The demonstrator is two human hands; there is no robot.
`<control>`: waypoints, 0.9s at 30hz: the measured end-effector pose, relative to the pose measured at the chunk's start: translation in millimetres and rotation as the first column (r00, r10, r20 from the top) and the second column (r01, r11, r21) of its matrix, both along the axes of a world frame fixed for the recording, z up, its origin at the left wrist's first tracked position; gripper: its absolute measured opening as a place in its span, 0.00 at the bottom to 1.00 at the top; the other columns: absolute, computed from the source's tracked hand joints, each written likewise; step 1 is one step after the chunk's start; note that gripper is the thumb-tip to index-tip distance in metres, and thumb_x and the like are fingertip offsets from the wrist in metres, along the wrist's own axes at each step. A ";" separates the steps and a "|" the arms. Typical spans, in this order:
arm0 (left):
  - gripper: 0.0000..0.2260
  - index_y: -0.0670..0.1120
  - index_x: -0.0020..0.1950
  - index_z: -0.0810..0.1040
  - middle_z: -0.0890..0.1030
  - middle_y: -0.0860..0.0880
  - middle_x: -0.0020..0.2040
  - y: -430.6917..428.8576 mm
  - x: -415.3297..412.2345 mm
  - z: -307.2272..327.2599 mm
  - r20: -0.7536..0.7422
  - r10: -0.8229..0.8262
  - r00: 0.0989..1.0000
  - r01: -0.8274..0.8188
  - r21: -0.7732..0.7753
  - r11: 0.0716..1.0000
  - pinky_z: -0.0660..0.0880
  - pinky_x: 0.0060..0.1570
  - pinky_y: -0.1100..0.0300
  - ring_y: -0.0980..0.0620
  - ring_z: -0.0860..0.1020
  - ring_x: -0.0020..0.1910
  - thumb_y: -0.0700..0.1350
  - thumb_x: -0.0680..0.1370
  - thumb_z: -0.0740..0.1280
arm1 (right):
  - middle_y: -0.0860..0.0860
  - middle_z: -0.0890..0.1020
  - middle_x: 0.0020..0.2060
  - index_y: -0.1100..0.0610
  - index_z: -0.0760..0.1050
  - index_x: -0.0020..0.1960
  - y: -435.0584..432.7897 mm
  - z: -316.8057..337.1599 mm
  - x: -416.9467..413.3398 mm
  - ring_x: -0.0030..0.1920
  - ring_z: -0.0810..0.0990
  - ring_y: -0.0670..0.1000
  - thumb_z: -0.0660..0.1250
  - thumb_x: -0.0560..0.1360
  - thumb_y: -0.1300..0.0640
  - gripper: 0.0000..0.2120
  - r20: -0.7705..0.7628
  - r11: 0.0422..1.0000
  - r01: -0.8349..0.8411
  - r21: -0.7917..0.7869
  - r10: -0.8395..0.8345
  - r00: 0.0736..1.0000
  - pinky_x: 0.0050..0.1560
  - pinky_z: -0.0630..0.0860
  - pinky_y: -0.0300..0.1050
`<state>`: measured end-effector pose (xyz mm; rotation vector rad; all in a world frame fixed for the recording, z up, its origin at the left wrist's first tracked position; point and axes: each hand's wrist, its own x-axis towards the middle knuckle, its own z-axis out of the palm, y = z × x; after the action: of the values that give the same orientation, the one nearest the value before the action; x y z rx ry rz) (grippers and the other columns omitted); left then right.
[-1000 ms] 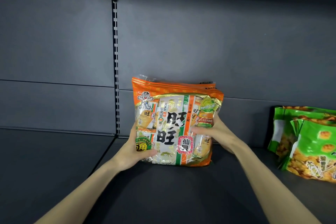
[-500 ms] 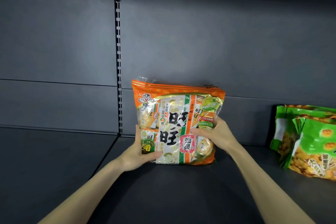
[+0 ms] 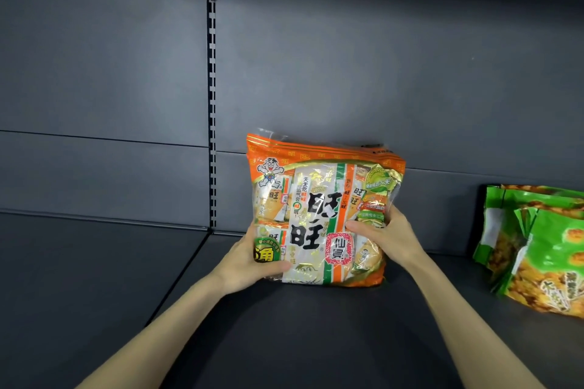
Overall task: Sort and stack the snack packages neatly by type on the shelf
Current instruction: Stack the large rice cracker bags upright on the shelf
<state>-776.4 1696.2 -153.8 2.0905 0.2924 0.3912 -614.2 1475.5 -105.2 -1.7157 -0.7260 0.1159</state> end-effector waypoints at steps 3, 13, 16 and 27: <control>0.31 0.50 0.70 0.63 0.79 0.58 0.56 2.1 -0.5 3.1 0.043 -0.036 0.998 0.042 -0.128 0.991 0.76 0.47 0.71 0.69 0.79 0.48 0.40 0.71 0.73 | 0.47 0.84 0.51 0.48 0.74 0.57 -3.1 0.2 -0.6 0.51 0.83 0.48 0.78 0.64 0.56 0.24 -0.014 0.999 -0.047 -0.009 0.046 0.999 0.57 0.78 0.52; 0.33 0.56 0.72 0.62 0.79 0.61 0.57 0.5 1.4 -2.1 0.056 -0.035 0.998 0.036 -0.009 0.999 0.73 0.62 0.60 0.64 0.78 0.55 0.56 0.71 0.71 | 0.47 0.85 0.49 0.53 0.74 0.59 -16.6 7.7 2.7 0.49 0.84 0.46 0.80 0.60 0.59 0.29 0.032 0.996 -0.064 -0.068 0.066 0.997 0.55 0.79 0.51; 0.37 0.62 0.73 0.52 0.75 0.66 0.61 -5.3 9.0 -5.3 -0.037 -0.014 0.999 0.020 0.174 0.985 0.62 0.70 0.46 0.59 0.73 0.63 0.69 0.69 0.63 | 0.46 0.85 0.49 0.52 0.75 0.57 -19.7 7.5 6.1 0.49 0.84 0.46 0.81 0.58 0.55 0.30 0.051 0.997 -0.035 -0.067 0.039 0.998 0.56 0.78 0.52; 0.40 0.58 0.75 0.44 0.74 0.65 0.62 -3.8 14.7 -12.6 -0.058 0.107 0.993 -0.083 0.320 0.944 0.53 0.67 0.42 0.54 0.68 0.65 0.71 0.70 0.57 | 0.44 0.84 0.50 0.43 0.73 0.55 -14.6 2.2 4.8 0.52 0.83 0.46 0.79 0.59 0.47 0.27 0.046 0.999 -0.008 -0.034 0.010 0.999 0.60 0.76 0.54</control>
<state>-761.7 1692.4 -166.5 2.4169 0.3977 0.4412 -609.4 1460.9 -103.0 -1.7521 -0.7697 0.0951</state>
